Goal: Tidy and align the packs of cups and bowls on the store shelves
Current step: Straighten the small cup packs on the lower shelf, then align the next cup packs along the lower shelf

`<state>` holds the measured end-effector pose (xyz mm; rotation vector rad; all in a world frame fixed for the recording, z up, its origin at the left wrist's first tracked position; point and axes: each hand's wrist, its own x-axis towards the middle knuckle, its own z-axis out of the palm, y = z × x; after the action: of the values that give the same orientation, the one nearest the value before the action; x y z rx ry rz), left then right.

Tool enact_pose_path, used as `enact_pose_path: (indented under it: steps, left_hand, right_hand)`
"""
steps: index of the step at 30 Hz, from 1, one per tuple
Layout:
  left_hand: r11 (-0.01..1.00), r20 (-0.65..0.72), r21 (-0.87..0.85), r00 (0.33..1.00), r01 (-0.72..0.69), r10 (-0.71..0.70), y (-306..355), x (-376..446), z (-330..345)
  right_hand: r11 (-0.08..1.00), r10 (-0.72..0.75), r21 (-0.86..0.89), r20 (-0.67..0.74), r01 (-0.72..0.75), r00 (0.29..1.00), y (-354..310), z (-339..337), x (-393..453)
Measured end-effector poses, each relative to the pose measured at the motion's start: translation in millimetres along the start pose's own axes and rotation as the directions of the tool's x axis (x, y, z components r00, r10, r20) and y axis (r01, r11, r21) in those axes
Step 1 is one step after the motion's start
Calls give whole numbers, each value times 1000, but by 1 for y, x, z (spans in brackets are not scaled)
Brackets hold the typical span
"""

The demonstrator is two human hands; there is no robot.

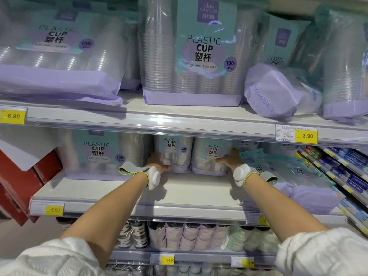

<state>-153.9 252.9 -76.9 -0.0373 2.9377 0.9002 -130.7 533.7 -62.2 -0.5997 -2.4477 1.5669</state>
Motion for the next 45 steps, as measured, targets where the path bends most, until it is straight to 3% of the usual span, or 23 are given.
enact_pose_path:
  steps: [6, 10, 18, 22, 26, 32, 35, 42, 45]
  left_hand:
    - [999, 40, -29, 998, 40, -39, -5, -12, -3]
    - [999, 89, 3, 995, -38, 37, -8, -28, -5]
    - [994, 156, 89, 987, -58, 44, -10, -52, -4]
    - [983, 225, 100, 966, -153, 127, 21, -61, 1]
    - [968, 309, 71, 928, -241, 208, 59, -73, 14]
    - [959, 360, -21, 893, -282, 271, 121, -82, 50]
    - [954, 371, -70, 881, -290, 295, 147, -90, 63]
    - [966, 391, -231, 898, -119, 204, 184, -88, 99]
    - [917, 396, -400, 905, 16, 157, 189, -75, 130]
  right_hand:
    - [999, 44, -19, -82, -46, 996, -3, -5, -7]
    - [997, 67, -19, -79, -69, 995, -7, -11, -15]
    - [997, 48, -55, -35, -50, 998, 10, -35, -45]
    - [997, 4, 73, -149, 7, 989, 20, -64, -57]
    - [988, 98, 133, -148, -78, 984, 26, -107, -67]
    - [983, 163, 114, -191, -143, 968, 45, -179, -63]
    - [991, 129, 58, -199, -120, 971, 54, -201, -61]
    - [1000, 14, -16, -256, -19, 966, 75, -237, -46]
    - [994, 3, -109, -226, -28, 974, 88, -258, -31]
